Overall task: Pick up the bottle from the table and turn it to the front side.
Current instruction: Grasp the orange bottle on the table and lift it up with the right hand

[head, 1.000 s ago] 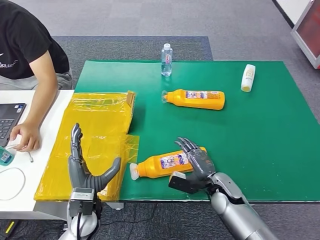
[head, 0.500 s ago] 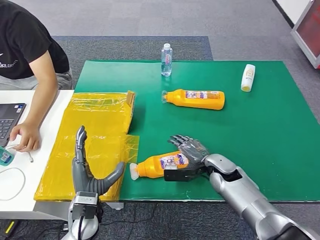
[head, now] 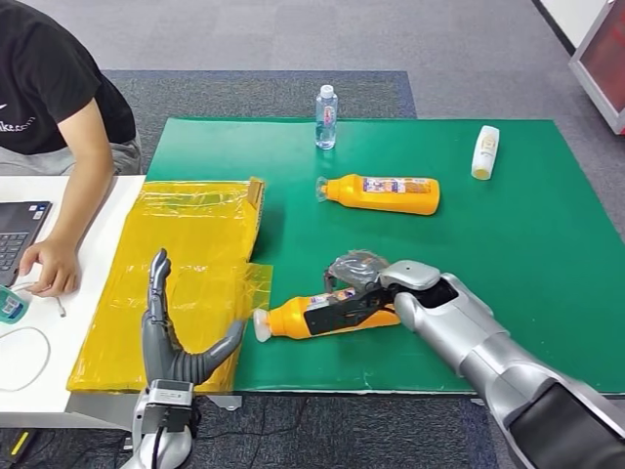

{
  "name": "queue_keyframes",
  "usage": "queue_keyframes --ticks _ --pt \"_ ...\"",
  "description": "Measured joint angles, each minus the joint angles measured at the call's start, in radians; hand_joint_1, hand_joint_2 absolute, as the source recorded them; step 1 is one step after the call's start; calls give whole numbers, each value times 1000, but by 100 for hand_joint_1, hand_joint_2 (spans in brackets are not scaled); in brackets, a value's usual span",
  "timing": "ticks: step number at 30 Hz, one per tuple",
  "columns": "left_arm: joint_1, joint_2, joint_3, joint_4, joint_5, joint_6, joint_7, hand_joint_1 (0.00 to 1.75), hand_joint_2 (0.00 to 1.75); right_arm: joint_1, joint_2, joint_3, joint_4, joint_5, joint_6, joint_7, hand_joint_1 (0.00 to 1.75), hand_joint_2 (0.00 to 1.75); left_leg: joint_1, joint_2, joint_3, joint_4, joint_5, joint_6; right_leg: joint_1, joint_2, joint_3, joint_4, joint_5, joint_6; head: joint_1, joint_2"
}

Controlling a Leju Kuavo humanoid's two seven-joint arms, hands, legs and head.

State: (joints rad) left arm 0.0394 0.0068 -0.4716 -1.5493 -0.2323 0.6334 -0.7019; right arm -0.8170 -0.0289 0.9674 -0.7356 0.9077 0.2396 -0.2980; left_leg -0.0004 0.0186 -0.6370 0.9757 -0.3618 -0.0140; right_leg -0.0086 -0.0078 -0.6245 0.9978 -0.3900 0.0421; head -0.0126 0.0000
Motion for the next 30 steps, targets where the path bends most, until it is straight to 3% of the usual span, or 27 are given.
queue_keyframes --ticks 11,12,15,16,27,30 --pt "2 21 3 -10 -7 2 0 0 175 37 0 7 -4 -66 -190 15 175 175 0 0 0 0 0 0 0 0 0 0 0 0 0 0" --pt "3 23 4 -13 -10 2 0 0 175 48 0 3 -9 -76 -213 19 167 175 0 0 0 0 0 0 0 0 0 0 0 0 0 0" --pt "7 27 10 -19 -16 -1 0 0 175 88 0 -13 -24 -101 -269 27 36 175 0 0 0 0 0 0 0 0 0 0 0 0 0 0" --pt "9 28 13 -20 -21 -3 0 0 175 103 0 -19 -29 -106 -280 29 0 175 0 0 0 0 0 0 0 0 0 0 0 0 0 0" --pt "20 33 38 -21 -42 -18 0 0 175 153 -3 -57 -75 -102 -309 36 0 175 0 0 0 0 -1 -1 0 0 0 0 0 0 0 0" --pt "20 33 39 -21 -42 -20 0 0 175 153 -4 -61 -80 -98 -308 37 0 44 0 0 1 0 -1 -1 0 0 0 0 0 0 0 0"
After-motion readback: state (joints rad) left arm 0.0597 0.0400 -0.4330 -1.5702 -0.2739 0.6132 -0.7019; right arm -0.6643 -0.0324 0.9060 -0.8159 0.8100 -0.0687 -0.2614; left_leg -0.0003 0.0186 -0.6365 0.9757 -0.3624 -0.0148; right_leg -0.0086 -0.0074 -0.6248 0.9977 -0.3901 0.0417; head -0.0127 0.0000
